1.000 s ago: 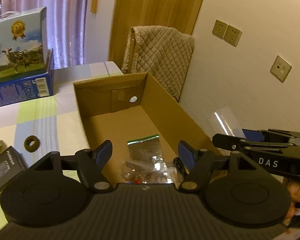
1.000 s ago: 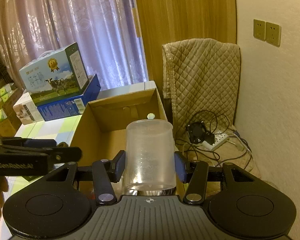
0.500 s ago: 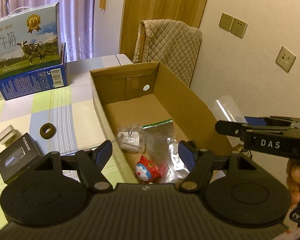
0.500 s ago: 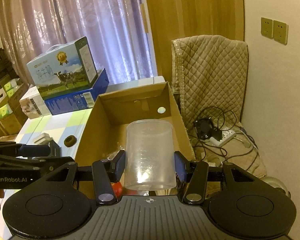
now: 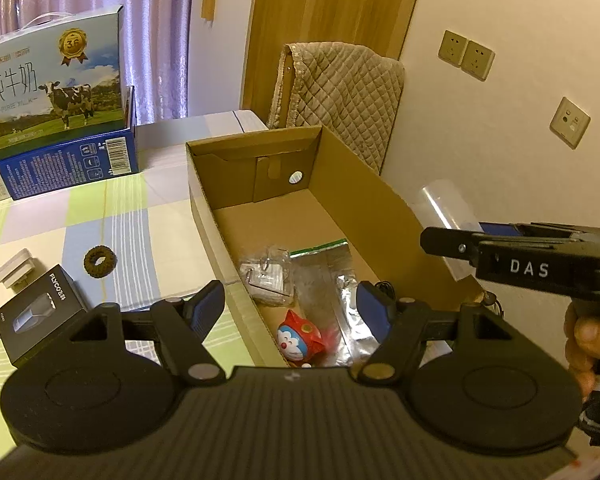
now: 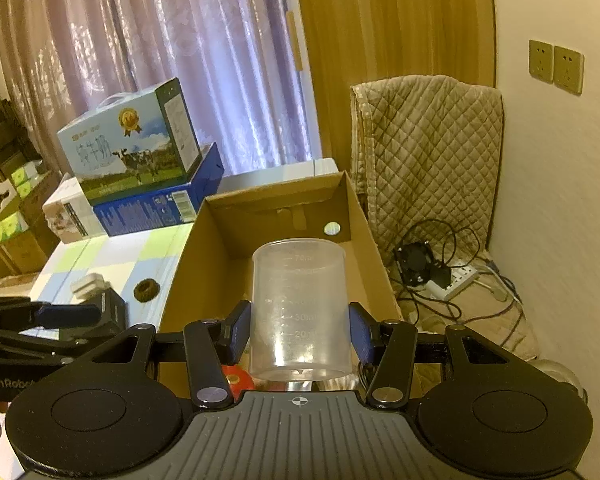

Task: Organize objects
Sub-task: 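Open the left tool over the box dropping the packet while the right releases the cup, then move both open tools back over the remaining table items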

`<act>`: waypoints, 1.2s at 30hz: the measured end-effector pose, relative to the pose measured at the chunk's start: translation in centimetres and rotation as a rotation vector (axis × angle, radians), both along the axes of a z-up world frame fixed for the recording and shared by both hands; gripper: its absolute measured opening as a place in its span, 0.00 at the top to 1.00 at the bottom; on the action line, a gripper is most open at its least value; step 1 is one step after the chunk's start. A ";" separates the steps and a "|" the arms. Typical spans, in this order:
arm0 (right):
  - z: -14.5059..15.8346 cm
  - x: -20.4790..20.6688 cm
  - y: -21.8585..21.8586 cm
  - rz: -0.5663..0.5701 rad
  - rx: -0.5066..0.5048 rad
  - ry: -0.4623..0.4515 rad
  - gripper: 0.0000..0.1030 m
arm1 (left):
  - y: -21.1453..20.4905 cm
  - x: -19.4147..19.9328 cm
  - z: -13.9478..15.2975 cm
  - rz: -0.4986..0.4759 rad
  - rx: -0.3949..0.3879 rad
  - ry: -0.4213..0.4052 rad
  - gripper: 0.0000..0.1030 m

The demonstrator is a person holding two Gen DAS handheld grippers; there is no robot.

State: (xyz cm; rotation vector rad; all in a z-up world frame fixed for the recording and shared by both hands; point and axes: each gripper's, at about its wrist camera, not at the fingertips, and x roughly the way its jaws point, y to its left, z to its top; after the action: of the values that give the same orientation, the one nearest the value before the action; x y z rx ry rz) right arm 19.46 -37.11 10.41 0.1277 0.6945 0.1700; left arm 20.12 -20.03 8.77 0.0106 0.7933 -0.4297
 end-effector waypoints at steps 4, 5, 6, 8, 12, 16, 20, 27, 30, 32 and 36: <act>-0.2 1.0 -0.5 -0.019 0.041 -0.030 0.53 | 0.4 0.2 -0.1 0.009 -0.003 0.003 0.34; -0.2 1.2 -0.7 -0.029 0.045 -0.032 0.51 | 0.5 0.2 -0.1 0.012 -0.003 0.004 0.34; -0.3 1.3 -0.9 -0.036 0.054 -0.036 0.46 | 0.6 0.1 -0.1 0.013 -0.002 0.004 0.34; -0.2 1.2 -1.5 -0.033 0.087 -0.040 0.43 | 0.9 0.0 -0.2 0.015 -0.002 0.002 0.34; -0.5 0.2 -2.2 -0.063 0.096 -0.027 0.42 | 1.6 -0.6 -0.2 0.032 -0.024 0.005 0.34; -0.7 -1.3 -2.5 -0.080 0.119 -0.012 0.42 | 2.3 -1.6 -0.3 0.048 -0.041 0.007 0.34; -0.5 -2.8 -2.2 -0.078 0.130 -0.005 0.42 | 3.0 -2.8 -0.3 0.061 -0.049 0.012 0.34; 0.0 -5.7 -0.7 -0.060 0.145 -0.002 0.42 | 5.2 -5.8 -0.2 0.106 -0.055 0.006 0.32; 0.0 -7.1 0.5 -0.037 0.153 -0.002 0.42 | 6.8 -7.4 -0.5 0.137 -0.053 0.012 0.31; 0.1 -7.9 1.4 -0.020 0.160 -0.001 0.42 | 8.1 -8.5 -0.8 0.165 -0.053 0.018 0.31; 0.0 -9.4 3.6 0.026 0.160 0.003 0.42 | 10.8 -10.4 -1.1 0.208 -0.026 0.017 0.30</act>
State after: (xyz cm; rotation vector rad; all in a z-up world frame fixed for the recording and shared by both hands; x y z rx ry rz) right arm 10.07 -33.53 10.38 0.2724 0.6856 0.2502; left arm 9.71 -9.23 7.69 -0.0987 0.7963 -0.2433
